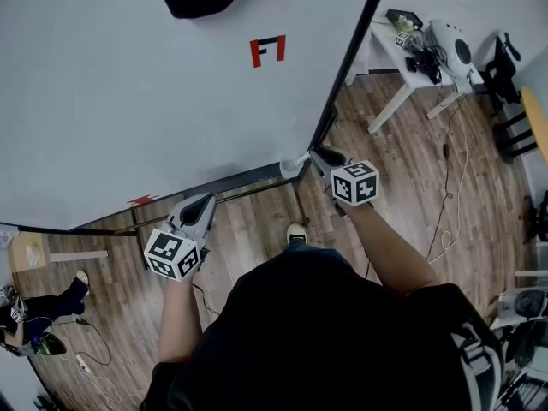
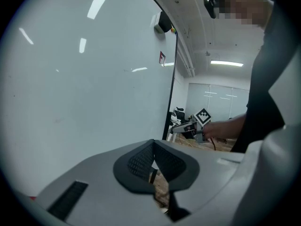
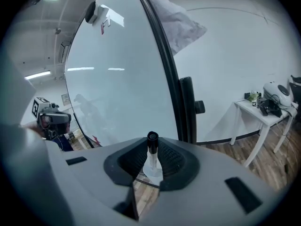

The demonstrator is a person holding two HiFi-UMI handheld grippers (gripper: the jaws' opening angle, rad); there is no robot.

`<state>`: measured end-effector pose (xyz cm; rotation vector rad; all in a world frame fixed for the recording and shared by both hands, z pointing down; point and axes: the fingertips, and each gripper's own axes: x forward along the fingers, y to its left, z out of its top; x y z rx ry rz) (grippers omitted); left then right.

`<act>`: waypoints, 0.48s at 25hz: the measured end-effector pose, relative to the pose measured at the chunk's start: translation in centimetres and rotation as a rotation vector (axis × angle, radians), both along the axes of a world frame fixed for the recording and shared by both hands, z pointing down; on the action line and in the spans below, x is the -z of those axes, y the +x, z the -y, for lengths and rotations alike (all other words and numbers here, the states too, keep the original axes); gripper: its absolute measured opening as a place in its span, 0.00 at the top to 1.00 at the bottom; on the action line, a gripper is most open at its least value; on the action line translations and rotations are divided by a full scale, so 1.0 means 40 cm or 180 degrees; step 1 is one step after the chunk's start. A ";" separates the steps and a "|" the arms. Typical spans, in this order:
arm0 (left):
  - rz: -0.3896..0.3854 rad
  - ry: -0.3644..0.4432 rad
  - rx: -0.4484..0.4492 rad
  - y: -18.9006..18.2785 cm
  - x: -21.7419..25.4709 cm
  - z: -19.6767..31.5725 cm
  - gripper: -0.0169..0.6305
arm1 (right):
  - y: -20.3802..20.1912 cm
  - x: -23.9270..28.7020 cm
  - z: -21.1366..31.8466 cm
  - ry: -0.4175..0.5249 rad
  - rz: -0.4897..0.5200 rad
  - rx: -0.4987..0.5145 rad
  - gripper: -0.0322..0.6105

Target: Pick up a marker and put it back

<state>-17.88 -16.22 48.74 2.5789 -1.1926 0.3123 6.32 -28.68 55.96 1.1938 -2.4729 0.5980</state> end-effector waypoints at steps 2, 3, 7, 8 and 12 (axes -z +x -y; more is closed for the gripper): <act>0.0003 0.0023 -0.0023 0.005 0.009 -0.015 0.96 | 0.009 0.023 -0.020 0.0047 0.0026 -0.0017 0.85; 0.0006 0.0035 -0.0034 0.008 0.012 -0.022 0.96 | 0.014 0.032 -0.030 0.0068 0.0036 -0.0022 0.85; 0.0010 0.0069 -0.0090 0.019 0.019 -0.045 0.96 | 0.034 0.050 -0.074 0.0116 0.0039 -0.0054 0.85; 0.0009 0.0074 -0.0105 0.024 0.020 -0.050 0.96 | 0.041 0.053 -0.085 0.0125 0.0041 -0.0067 0.85; 0.0010 0.0097 -0.0156 0.039 0.029 -0.073 0.96 | 0.066 0.064 -0.129 0.0143 0.0064 -0.0121 0.85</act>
